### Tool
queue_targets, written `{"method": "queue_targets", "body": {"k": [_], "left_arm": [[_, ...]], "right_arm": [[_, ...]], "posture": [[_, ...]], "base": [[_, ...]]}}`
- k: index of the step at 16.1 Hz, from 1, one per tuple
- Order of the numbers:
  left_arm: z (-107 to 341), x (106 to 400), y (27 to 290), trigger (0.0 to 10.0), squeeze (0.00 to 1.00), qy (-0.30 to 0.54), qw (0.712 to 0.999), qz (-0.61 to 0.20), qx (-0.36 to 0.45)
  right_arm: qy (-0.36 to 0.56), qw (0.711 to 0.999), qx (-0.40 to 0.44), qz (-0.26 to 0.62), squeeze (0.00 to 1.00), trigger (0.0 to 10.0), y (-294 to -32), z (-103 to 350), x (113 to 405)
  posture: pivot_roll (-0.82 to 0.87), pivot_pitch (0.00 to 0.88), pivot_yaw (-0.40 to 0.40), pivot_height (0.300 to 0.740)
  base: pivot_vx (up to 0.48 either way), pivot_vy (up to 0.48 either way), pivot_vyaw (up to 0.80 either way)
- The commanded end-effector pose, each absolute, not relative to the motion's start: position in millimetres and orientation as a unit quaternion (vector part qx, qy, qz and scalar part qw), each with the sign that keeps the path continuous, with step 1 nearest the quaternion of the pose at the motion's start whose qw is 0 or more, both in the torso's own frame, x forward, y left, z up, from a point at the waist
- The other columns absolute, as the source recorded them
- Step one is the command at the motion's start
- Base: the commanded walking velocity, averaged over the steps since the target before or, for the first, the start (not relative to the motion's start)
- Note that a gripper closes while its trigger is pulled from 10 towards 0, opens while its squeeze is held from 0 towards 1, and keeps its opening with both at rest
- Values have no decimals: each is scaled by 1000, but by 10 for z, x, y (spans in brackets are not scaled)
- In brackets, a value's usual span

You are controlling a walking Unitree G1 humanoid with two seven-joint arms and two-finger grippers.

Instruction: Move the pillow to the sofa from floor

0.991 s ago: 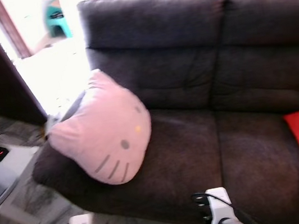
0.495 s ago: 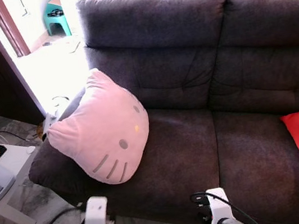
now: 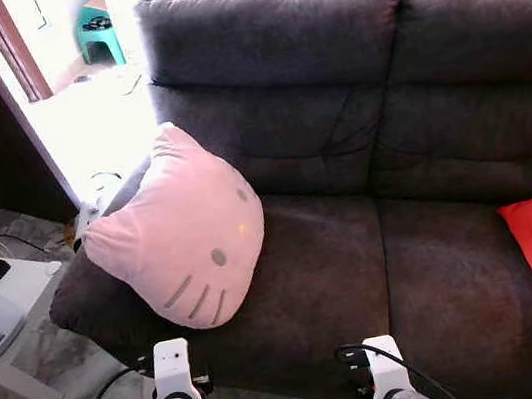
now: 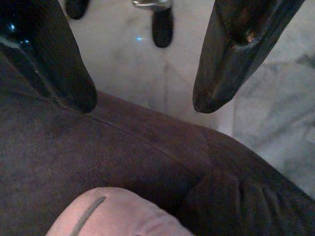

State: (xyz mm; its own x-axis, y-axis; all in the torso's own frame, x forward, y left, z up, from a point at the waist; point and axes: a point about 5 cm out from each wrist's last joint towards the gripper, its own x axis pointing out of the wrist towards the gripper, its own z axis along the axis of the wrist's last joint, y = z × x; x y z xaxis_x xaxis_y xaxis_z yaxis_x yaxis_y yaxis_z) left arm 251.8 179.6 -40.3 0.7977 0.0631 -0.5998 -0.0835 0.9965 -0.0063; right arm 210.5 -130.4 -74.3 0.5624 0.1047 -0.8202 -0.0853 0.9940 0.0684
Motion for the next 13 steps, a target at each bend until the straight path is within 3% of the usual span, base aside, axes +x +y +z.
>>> {"method": "queue_targets", "body": {"k": [1, 4, 13], "left_arm": [[-409, 2541, 1707, 10000, 0, 330, 943, 24, -31], [-416, 2553, 1534, 10000, 0, 339, 940, -25, -14], [-425, 2569, 1415, 10000, 0, 362, 930, -56, 41]], "right_arm": [[469, 881, 8, 52, 0, 10000, -1309, -755, 2085], [464, 884, 11, 49, 0, 10000, -1305, -748, 2096], [461, 886, 10, 44, 0, 10000, -1303, -734, 2121]], "posture": [[156, 42, -71, 740], [152, 52, -70, 740], [158, 75, -70, 740]], "base": [[0, 0, 0], [0, 0, 0], [0, 0, 0]]}}
